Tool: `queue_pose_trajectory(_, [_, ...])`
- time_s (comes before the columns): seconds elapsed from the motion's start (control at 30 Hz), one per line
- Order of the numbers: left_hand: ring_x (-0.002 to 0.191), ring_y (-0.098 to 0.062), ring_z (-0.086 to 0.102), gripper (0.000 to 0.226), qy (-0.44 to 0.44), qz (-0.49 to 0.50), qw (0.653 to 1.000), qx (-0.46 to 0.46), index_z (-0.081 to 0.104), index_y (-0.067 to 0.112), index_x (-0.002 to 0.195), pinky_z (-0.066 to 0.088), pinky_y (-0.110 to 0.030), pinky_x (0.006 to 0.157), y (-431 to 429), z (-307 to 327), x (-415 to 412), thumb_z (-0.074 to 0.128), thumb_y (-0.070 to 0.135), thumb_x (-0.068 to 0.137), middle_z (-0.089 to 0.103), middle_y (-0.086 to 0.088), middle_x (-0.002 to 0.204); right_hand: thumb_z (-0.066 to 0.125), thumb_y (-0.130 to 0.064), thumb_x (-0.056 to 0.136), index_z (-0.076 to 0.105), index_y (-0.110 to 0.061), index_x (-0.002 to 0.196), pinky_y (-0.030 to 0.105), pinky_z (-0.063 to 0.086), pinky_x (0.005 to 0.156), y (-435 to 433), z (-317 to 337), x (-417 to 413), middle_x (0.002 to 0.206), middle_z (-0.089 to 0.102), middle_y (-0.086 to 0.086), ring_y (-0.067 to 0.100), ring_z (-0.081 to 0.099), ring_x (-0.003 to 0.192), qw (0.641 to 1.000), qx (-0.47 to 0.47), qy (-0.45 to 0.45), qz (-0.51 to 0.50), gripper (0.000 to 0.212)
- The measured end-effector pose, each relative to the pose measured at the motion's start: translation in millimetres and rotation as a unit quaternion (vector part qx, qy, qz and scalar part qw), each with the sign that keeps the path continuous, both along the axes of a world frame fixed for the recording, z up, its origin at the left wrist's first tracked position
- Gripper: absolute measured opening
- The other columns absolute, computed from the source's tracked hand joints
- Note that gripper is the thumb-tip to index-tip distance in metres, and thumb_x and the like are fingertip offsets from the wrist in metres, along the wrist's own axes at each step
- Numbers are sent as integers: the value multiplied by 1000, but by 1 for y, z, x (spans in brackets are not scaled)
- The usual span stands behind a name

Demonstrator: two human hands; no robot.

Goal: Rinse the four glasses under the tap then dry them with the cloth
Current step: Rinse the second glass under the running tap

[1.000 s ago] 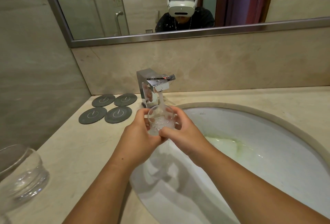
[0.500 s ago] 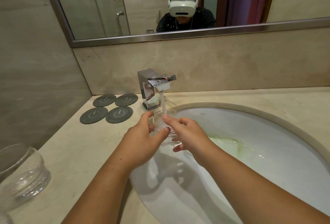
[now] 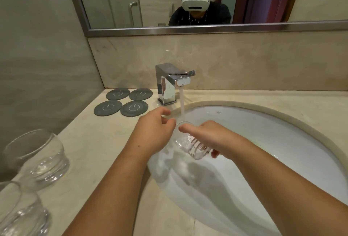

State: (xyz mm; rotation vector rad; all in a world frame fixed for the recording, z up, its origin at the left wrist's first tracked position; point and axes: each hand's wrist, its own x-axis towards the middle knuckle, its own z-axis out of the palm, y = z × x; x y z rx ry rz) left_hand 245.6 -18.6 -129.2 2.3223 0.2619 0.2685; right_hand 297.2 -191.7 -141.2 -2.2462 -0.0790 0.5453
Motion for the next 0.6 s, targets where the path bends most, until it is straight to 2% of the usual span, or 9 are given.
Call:
queue_pose_trajectory(0.17, [92,-11,69,23,2,-47,999,20,70,29,117,45,-25,65,-3,4,-3,58,41,101,76,9,102,65,-68,83,48,-15,74,28,39,53,-2,14,-11,69,51,5,24,51,58,989,-130,-36,53,56])
queue_pose_trajectory(0.23, [93,-9,69,21,5,-72,997,21,71,28,111,45,-24,66,-6,6,-5,57,42,102,76,9,100,65,-68,82,50,-14,72,28,42,55,-8,18,-14,68,53,6,26,52,59,986,-149,-50,62,57])
queue_pose_trajectory(0.33, [91,-7,69,19,9,-99,995,14,71,30,108,46,-25,67,-11,9,-8,57,42,104,76,12,95,64,-76,73,68,-6,89,32,47,55,-25,21,-20,73,62,9,29,59,62,986,-140,-72,49,72])
queue_pose_trajectory(0.4, [89,-6,70,19,6,-113,994,10,71,30,108,48,-27,69,-14,10,-10,57,41,104,77,13,92,63,-81,65,72,-9,102,36,54,60,-40,20,-24,89,74,7,33,72,79,991,-102,-86,21,81])
queue_pose_trajectory(0.47, [88,-4,70,18,3,-123,992,6,71,30,106,50,-27,72,-17,11,-11,57,40,104,77,13,90,71,-76,74,69,-17,108,39,62,68,-57,17,-28,105,74,4,28,73,94,994,-52,-96,-11,68])
queue_pose_trajectory(0.53, [88,-4,70,17,4,-134,991,8,71,30,106,50,-26,71,-19,10,-12,57,41,105,77,13,91,77,-65,81,67,-22,110,41,63,74,-73,13,-28,107,74,4,23,72,92,994,-18,-94,-42,53])
queue_pose_trajectory(0.6, [90,-5,70,17,6,-144,990,9,72,31,107,50,-26,71,-21,9,-13,58,41,105,77,14,92,82,-59,78,66,-23,111,40,59,73,-87,8,-25,108,75,4,21,70,88,993,-19,-92,-68,51])
